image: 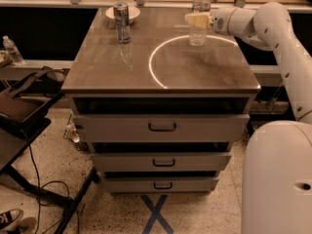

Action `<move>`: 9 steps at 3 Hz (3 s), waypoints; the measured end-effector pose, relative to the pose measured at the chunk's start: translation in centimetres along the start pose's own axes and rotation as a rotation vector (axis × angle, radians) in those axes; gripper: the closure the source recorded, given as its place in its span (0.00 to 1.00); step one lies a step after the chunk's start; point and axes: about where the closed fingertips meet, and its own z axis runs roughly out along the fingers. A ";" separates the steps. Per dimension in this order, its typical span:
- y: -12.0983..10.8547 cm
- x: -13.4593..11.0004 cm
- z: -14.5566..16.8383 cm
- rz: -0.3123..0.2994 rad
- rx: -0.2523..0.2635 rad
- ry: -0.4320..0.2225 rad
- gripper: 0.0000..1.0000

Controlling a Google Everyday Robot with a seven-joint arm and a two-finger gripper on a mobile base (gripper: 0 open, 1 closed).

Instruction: Knock water bottle over

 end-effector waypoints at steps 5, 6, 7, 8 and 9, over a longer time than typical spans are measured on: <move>1.8 -2.5 -2.4 -0.108 -0.027 0.224 1.00; 3.3 -2.5 -4.7 -0.186 -0.039 0.397 1.00; 4.7 -1.3 -6.7 -0.267 -0.063 0.560 1.00; 6.3 0.3 -7.4 -0.350 -0.114 0.695 1.00; 8.7 4.0 -5.8 -0.420 -0.225 0.829 1.00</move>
Offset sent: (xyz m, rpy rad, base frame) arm 0.0007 0.0028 -0.0014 0.0006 0.0019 0.0034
